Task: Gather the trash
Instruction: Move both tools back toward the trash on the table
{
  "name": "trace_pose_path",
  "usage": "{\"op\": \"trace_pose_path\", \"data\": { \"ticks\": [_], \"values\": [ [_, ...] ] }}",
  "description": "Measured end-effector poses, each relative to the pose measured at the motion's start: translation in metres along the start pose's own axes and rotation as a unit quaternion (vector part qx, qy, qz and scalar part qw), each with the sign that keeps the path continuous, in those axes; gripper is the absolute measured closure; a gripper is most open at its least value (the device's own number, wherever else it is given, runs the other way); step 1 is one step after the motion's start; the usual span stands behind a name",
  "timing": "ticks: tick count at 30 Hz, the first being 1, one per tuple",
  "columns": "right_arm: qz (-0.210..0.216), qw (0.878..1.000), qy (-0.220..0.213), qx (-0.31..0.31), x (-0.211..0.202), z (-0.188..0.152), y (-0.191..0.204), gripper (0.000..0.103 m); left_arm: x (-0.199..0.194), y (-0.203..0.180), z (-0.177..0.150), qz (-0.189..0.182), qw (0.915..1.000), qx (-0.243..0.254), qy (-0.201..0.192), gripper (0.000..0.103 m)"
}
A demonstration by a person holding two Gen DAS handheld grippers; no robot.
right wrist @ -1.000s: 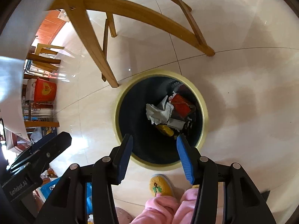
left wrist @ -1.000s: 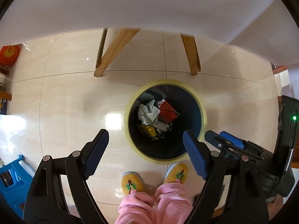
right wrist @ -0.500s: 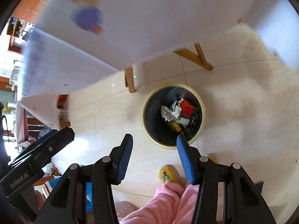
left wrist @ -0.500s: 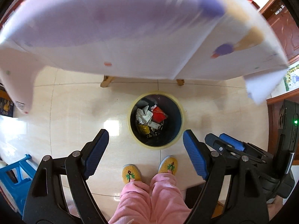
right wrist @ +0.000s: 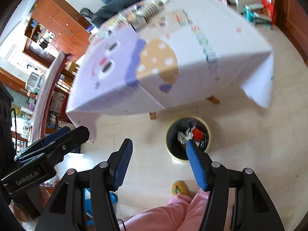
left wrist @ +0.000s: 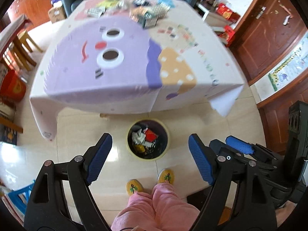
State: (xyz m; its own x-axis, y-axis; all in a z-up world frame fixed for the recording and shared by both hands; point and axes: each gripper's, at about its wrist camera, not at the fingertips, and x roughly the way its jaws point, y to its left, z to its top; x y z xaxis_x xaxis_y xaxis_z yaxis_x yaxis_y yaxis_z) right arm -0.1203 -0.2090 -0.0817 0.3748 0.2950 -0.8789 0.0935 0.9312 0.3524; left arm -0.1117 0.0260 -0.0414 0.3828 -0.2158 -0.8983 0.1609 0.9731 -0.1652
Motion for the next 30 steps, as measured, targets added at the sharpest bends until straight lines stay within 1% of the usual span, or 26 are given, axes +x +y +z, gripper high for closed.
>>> {"op": "trace_pose_path", "data": {
  "ticks": [4, 9, 16, 19, 25, 28, 30],
  "values": [
    [-0.003, 1.000, -0.027, -0.006, -0.041, 0.001, 0.013, 0.043, -0.036, -0.003, 0.010, 0.000, 0.9994, 0.017, -0.029, 0.024],
    [-0.011, 0.998, -0.058, -0.010, -0.074, 0.003, 0.019, 0.043, -0.059, 0.000, 0.028, -0.007, 0.9982, 0.015, -0.058, 0.024],
    [-0.027, 0.994, -0.102, -0.019, -0.107, 0.029, 0.028, 0.042, -0.085, 0.001, 0.055, -0.020, 0.9950, 0.011, -0.098, 0.024],
    [-0.029, 0.992, -0.120, -0.023, -0.120, 0.042, 0.032, 0.039, -0.095, 0.001, 0.069, -0.018, 0.9931, 0.017, -0.115, 0.021],
    [-0.028, 0.988, -0.150, -0.039, -0.136, 0.075, 0.040, 0.034, -0.097, 0.007, 0.103, -0.020, 0.9920, 0.005, -0.125, 0.016],
    [-0.021, 0.986, -0.156, -0.048, -0.133, 0.098, 0.040, 0.029, -0.087, 0.008, 0.125, -0.011, 0.9920, -0.005, -0.125, 0.011],
    [-0.017, 0.986, -0.155, -0.057, -0.127, 0.119, 0.038, 0.029, -0.076, 0.009, 0.142, -0.015, 0.9926, -0.016, -0.119, 0.004]
  ]
}}
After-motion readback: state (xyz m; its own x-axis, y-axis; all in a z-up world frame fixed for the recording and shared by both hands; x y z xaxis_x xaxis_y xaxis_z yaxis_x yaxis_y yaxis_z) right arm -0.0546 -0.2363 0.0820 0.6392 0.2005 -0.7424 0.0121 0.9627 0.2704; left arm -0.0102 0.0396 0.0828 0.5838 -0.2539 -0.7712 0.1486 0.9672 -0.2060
